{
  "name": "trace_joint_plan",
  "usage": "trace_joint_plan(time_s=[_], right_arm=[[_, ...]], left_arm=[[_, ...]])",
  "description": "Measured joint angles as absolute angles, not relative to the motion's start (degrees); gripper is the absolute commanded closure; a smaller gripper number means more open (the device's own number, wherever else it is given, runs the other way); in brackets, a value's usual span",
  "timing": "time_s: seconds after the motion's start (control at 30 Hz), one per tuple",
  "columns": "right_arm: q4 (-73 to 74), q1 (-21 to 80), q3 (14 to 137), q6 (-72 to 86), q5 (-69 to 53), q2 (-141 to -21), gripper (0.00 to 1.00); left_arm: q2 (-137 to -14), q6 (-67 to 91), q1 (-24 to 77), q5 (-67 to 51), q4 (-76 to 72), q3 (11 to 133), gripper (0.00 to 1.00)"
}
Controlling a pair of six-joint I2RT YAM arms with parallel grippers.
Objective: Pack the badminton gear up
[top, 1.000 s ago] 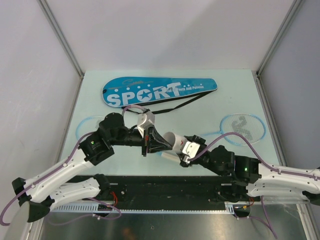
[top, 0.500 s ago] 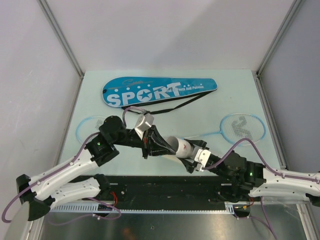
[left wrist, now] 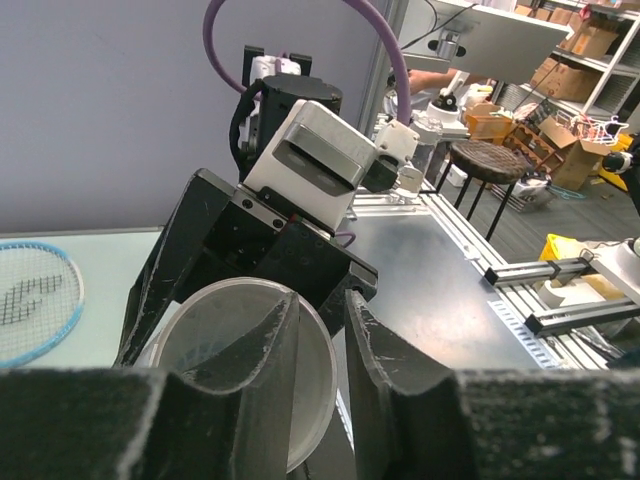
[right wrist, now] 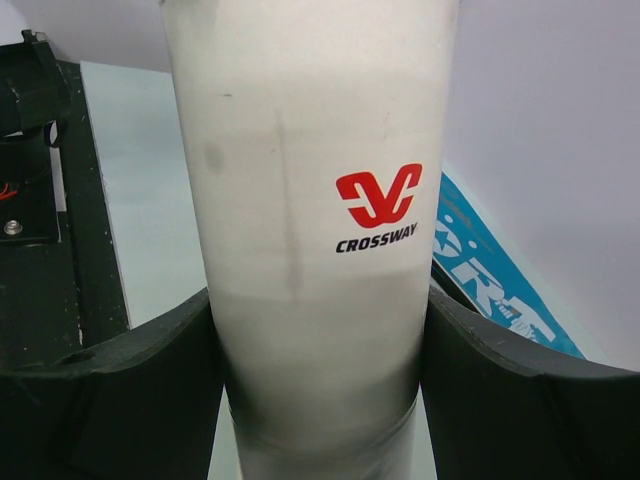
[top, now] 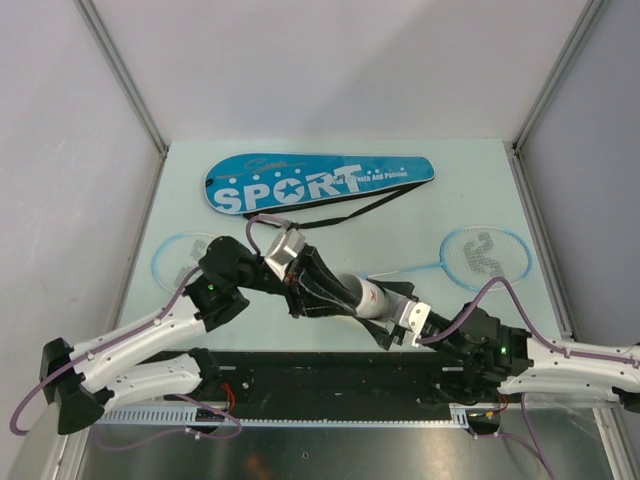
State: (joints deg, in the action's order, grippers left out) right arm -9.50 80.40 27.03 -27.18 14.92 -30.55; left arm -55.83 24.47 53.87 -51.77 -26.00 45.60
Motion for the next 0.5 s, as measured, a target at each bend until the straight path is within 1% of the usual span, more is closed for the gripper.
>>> trace_joint_plan(time_s=[0.03, 0.1, 0.13, 0.17, 0.23, 0.4, 0.5], right_arm=[[-9.50, 80.40, 26.98, -27.11, 15.07, -30.37, 0.96], [-9.67, 80.40, 26.72, -27.09, 15.75, -30.00, 0.95], [-9.72, 80.40, 26.61, -27.09, 16.12, -29.91, 0.96], [-9.72, 80.40, 26.57, -27.09, 16.69, -29.87, 0.95], [-9.69, 80.40, 26.57, -27.03, 18.09, -29.63, 0.95], [-8.45, 80.68, 26.57, -26.37, 19.22, -28.71, 0.95], [-7.75, 81.06, 26.57, -25.45, 20.27, -27.77, 0.95]], left_arm=[[-56.14, 24.60, 53.87, -51.77, -27.09, 45.39, 0.66], [-56.66, 24.69, 53.87, -51.75, -29.12, 45.06, 0.61], [-56.86, 24.75, 53.87, -51.75, -29.69, 44.99, 0.56], [-56.97, 24.97, 53.87, -51.64, -30.22, 44.99, 0.46], [-56.82, 25.19, 53.80, -51.22, -30.79, 44.99, 0.39], [-54.17, 26.59, 52.34, -49.47, -29.02, 45.01, 0.15], [-52.36, 27.46, 51.24, -48.07, -26.55, 45.10, 0.13]])
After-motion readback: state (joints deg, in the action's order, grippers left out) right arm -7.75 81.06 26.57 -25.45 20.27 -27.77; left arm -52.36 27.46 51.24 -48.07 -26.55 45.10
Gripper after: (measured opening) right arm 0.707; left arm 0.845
